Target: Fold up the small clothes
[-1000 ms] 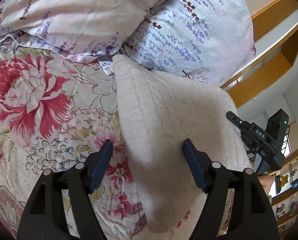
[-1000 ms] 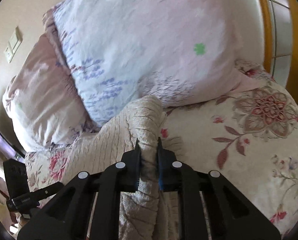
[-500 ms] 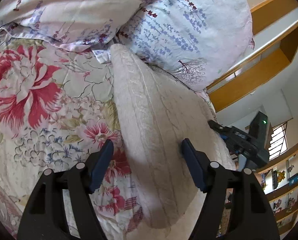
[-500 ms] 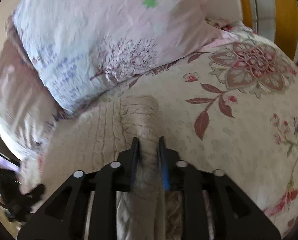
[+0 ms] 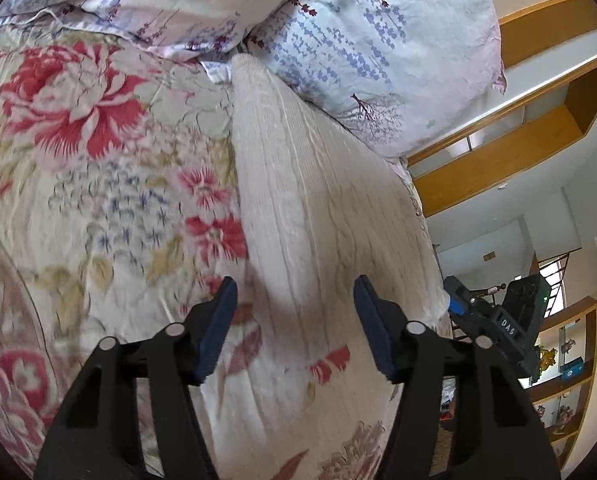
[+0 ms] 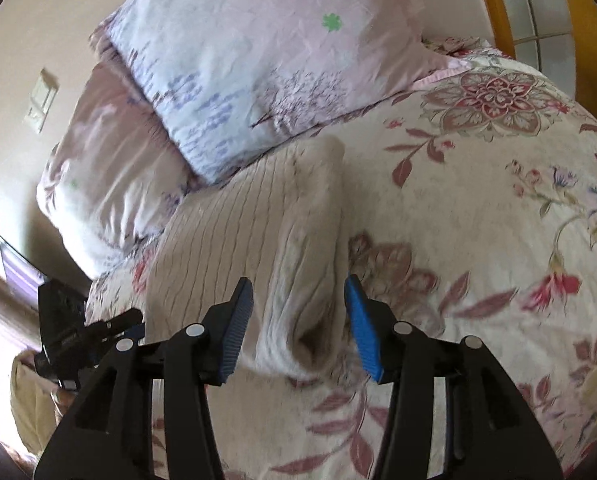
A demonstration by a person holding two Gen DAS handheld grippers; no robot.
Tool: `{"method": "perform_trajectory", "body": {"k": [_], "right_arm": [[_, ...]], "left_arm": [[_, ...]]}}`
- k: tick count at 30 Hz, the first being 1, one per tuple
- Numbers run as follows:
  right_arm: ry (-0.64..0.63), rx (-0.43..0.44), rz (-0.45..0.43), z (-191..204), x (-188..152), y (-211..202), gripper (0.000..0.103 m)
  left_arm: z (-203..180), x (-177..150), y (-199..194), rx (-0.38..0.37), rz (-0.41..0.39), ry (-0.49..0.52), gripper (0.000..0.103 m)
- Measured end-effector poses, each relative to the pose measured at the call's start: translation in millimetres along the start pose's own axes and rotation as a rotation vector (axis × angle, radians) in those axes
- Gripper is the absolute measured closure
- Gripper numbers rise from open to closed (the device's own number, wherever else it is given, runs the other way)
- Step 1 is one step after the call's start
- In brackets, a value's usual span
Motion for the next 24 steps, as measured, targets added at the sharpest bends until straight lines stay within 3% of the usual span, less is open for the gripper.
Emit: {"method": "perform_trajectory", "body": {"k": [3,6,9,10,12,14,17,20,24], "right_arm": [[-0.015,-0.001,0.013,1,-8,4,0.057],[-0.028,-0.006,0.015,3,-14,7,0.069],[-0.044,-0.008,0.009,5,-15,7,0.087],[-0.059,-0.018,-0.005,6,-13,5,0.089],[-0.092,-0.033,-0.070,12,-2,-6,0.092],[-0.095,-0.015,-0.160,20,16,-24,0.093],[-0.113,-0.027,-0.223,21,29,-38,0.093],[-0.146,-0.150,-0.140,-2,15,-18,0.094],[-0.058,-0.177,-0.045,-33,-10,5,0.094]], "left_arm": [[1,-4,2,0.016,0.009,0.008,0.050],[2,-13,7,0.031,0.031,0.006,0.057],[3,-21,9,0.029,0.043,0.003,0.069],[3,-22,9,0.038,0.040,0.009,0.069],[0,-21,8,0.024,0.036,0.023,0.083],[-3,-19,5,0.000,0.029,0.016,0.086],[-10,-16,-4,-0.044,-0.001,0.033,0.088],[-10,-23,-4,-0.034,0.006,0.074,0.088],[3,-34,3,-0.018,0.033,0.052,0.089]]}}
Point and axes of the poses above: each gripper's, at about its wrist camera, not at the fingertips, and y roughly the way its jaws point, z to its left, x to its top, the point moved 9 cm from there along y, roughly the way its jaws point, and after that the axes turned 8 degrees about -z, right-handed, at the moved point
